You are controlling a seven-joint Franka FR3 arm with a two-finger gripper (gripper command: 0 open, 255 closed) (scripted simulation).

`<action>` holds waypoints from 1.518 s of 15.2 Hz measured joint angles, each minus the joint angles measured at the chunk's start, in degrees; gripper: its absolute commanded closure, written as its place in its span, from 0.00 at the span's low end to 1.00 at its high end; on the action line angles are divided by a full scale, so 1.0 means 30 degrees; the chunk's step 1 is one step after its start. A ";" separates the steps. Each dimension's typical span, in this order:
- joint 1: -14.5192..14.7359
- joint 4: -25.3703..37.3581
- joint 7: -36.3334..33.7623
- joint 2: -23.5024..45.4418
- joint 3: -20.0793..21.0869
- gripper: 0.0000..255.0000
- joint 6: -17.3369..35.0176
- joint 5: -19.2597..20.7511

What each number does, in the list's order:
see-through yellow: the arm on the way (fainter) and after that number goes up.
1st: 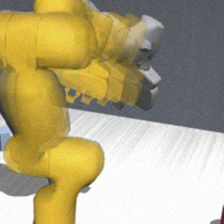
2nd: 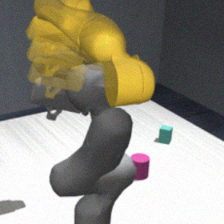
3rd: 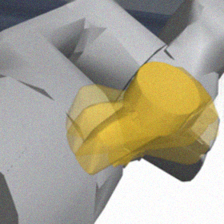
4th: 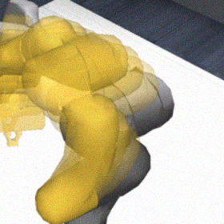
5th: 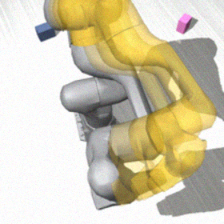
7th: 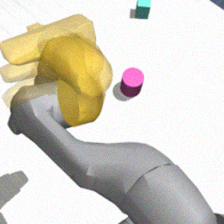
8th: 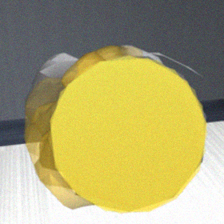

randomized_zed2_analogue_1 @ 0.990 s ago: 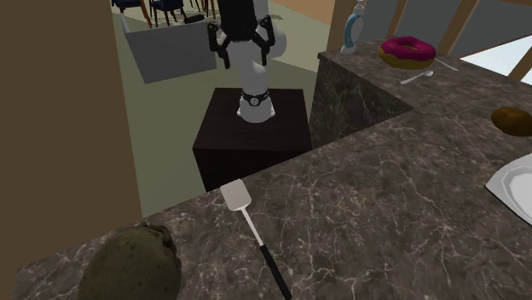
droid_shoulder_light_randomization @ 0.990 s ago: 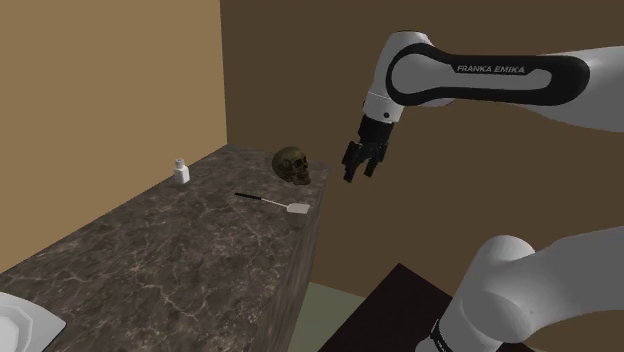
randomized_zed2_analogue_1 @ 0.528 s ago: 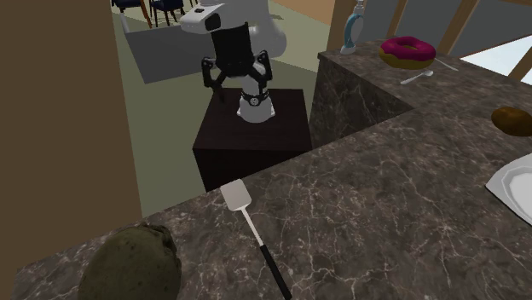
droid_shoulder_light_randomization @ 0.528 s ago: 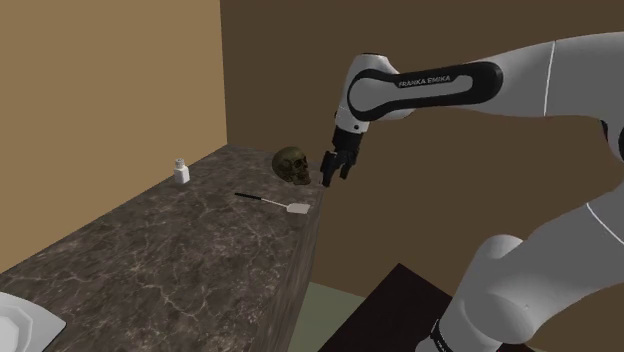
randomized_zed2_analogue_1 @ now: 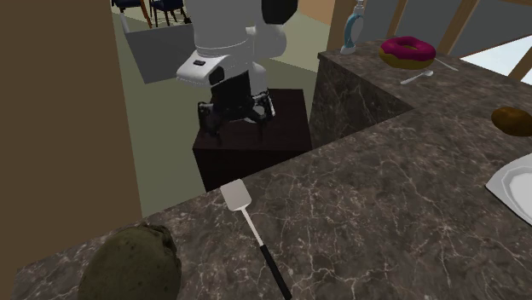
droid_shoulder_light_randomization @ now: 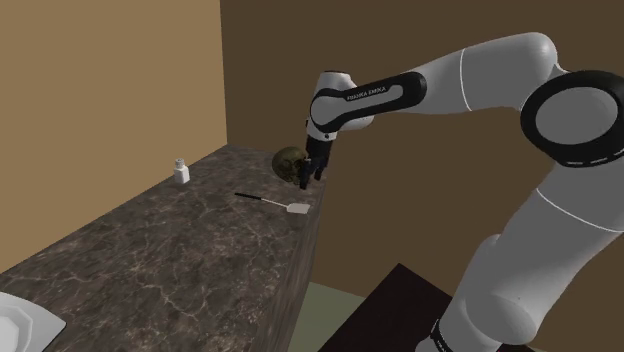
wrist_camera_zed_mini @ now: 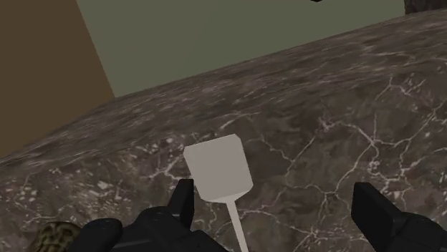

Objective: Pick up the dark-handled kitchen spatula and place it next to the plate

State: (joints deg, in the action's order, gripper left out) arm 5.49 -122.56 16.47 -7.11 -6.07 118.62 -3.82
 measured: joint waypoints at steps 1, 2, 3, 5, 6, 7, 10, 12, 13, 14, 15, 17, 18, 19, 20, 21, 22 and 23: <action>0.0040 0.0462 0.0377 0.0692 -0.0014 0.00 0.0209 -0.0028; 0.0115 0.1234 0.0678 0.1624 0.0023 0.00 0.0390 -0.0084; 0.0170 0.1742 0.0978 0.2342 0.0065 0.00 0.0591 -0.0100; 0.0290 0.2571 0.1505 0.3558 0.0188 0.00 0.0981 -0.0111; 0.0295 0.3489 0.1847 0.4461 0.0220 0.00 0.0963 -0.0139; 0.0350 0.4134 0.2066 0.5197 0.0298 0.00 0.1056 -0.0131; 0.0347 0.6407 0.2983 0.7646 0.0472 0.00 0.1240 -0.0129; 0.0344 0.8026 0.3523 0.9162 0.0608 0.00 0.1161 -0.0066; 0.0365 0.8528 0.3675 0.9652 0.0665 0.00 0.1149 -0.0031; 0.0385 0.8715 0.3745 0.9934 0.0701 0.00 0.1248 -0.0018; 0.0403 0.8764 0.3773 1.0107 0.0725 0.00 0.1375 -0.0015; 0.0414 0.8794 0.3803 1.0472 0.0753 0.00 0.1714 -0.0031; 0.0425 0.8676 0.3805 1.0565 0.0764 0.00 0.1923 -0.0038; 0.0434 0.8670 0.3800 1.0703 0.0775 0.00 0.2067 -0.0047; 0.0432 0.8505 0.3822 1.0840 0.0787 0.00 0.2367 -0.0068; 0.0410 0.8484 0.3858 1.0954 0.0788 0.00 0.2495 -0.0084; 0.0408 0.8440 0.3864 1.0984 0.0788 0.00 0.2572 -0.0088; 0.0408 0.8429 0.3864 1.1001 0.0789 0.00 0.2604 -0.0089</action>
State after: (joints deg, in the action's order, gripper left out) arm 6.71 -97.27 28.06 25.89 -3.71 126.43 -4.09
